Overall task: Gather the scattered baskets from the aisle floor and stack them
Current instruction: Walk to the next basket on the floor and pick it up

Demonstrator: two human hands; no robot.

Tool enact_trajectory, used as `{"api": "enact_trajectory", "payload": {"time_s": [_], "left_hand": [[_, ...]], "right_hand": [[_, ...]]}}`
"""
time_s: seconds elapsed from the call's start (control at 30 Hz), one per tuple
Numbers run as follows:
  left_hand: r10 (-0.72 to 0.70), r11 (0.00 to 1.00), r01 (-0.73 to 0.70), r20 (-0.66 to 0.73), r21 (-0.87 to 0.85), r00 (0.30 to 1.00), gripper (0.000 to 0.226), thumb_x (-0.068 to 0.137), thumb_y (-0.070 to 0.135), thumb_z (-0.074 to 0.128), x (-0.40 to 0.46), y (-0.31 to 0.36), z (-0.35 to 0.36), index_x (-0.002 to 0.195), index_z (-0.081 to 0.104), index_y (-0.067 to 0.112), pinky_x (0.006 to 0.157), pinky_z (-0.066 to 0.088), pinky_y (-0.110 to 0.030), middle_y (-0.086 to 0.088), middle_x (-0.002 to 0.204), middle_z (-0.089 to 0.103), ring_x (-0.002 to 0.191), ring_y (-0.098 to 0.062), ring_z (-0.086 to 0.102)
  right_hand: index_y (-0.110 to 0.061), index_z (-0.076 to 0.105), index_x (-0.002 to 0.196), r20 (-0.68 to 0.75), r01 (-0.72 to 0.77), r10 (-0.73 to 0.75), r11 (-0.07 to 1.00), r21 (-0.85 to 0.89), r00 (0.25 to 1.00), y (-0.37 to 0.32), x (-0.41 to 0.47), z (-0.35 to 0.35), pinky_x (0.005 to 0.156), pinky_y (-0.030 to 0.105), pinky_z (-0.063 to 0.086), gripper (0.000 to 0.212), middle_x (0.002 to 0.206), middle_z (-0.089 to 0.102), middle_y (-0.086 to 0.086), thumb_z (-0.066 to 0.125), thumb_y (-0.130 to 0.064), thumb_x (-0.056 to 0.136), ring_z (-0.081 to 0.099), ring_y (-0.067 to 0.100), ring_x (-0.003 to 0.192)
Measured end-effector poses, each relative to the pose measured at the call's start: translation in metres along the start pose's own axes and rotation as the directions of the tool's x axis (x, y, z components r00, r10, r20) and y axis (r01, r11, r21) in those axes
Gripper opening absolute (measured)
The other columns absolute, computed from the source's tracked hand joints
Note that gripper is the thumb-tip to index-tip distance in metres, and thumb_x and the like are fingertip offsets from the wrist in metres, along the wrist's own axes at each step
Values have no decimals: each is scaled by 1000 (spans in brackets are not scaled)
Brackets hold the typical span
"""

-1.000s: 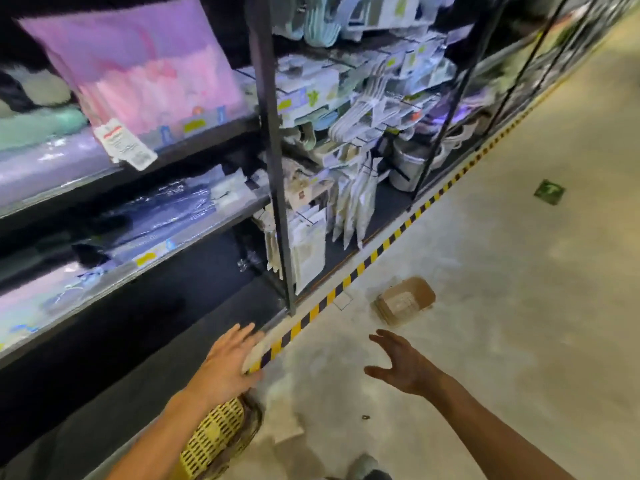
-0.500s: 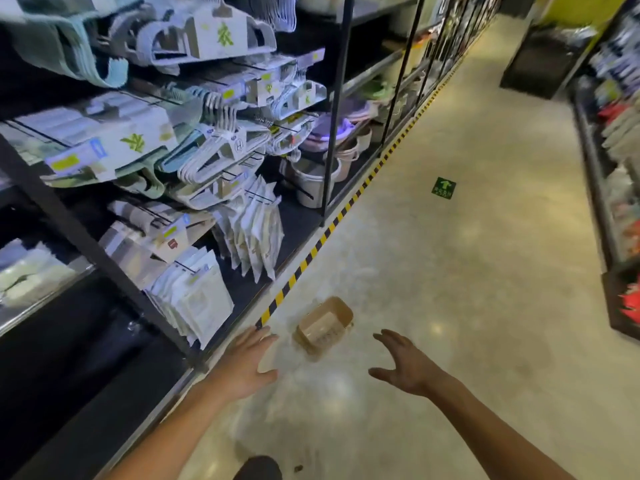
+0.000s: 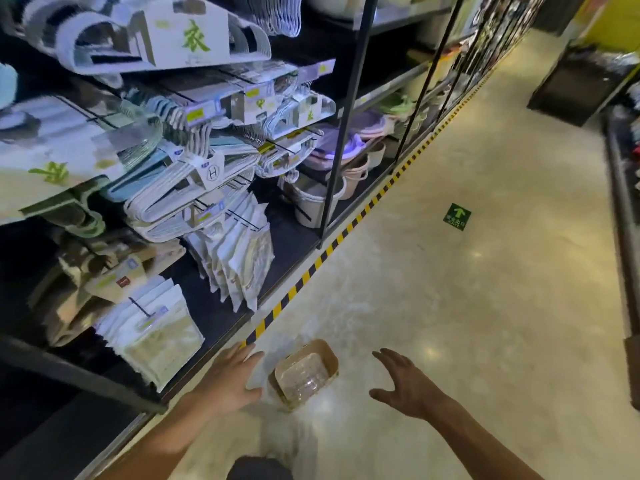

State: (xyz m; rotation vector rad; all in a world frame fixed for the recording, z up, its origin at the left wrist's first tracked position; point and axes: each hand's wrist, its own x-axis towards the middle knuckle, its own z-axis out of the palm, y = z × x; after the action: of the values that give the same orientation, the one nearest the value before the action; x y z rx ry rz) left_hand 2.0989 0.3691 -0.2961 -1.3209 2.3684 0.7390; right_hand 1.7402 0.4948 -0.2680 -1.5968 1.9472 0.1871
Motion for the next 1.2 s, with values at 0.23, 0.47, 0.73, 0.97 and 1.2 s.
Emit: {"api": "enact_trajectory", "payload": {"time_s": [0.23,0.47,0.73,0.97,1.2], "left_hand": [[-139,990,139,-28,-4,990,82,98,64,46,63,29,-14,163,14,26,127,8,-34,2,171,2,158,-18,3],[-447,872,466,146,-147,883,98,91,62,61,110,63,20,164,7,23,125,10,-35,-3,171,-5,158,-22,3],[-580,646,652,299,-396,757,111,84,55,74,206,76,142,164,6,20,124,21,-40,-2,171,-5,157,-27,7],[-605,519,701,369,-489,705,118,80,41,82,305,49,336,164,2,22,122,27,-39,-1,171,1,156,-23,11],[-659,351,681,347,-643,668,132,71,25,92,395,-1,506,163,-2,19,120,27,-40,-4,170,10,154,-26,19]], "right_hand": [[-27,16,162,155,109,-99,992,-56,983,42,102,-41,121,36,24,89,169,16,0,60,-60,92,20,23,153],[-20,18,162,336,275,-250,961,-25,908,85,223,-63,122,33,22,94,167,22,-1,68,-56,90,24,20,152],[-22,17,162,388,274,-226,959,-74,894,136,343,15,119,36,29,100,167,24,-1,71,-57,86,26,22,151],[-24,4,162,469,249,-199,967,-48,860,199,449,190,116,44,36,116,167,22,0,83,-45,80,26,24,151],[-34,-15,159,503,71,-109,993,93,857,253,552,362,113,41,36,141,167,19,1,94,-31,69,28,25,151]]}}
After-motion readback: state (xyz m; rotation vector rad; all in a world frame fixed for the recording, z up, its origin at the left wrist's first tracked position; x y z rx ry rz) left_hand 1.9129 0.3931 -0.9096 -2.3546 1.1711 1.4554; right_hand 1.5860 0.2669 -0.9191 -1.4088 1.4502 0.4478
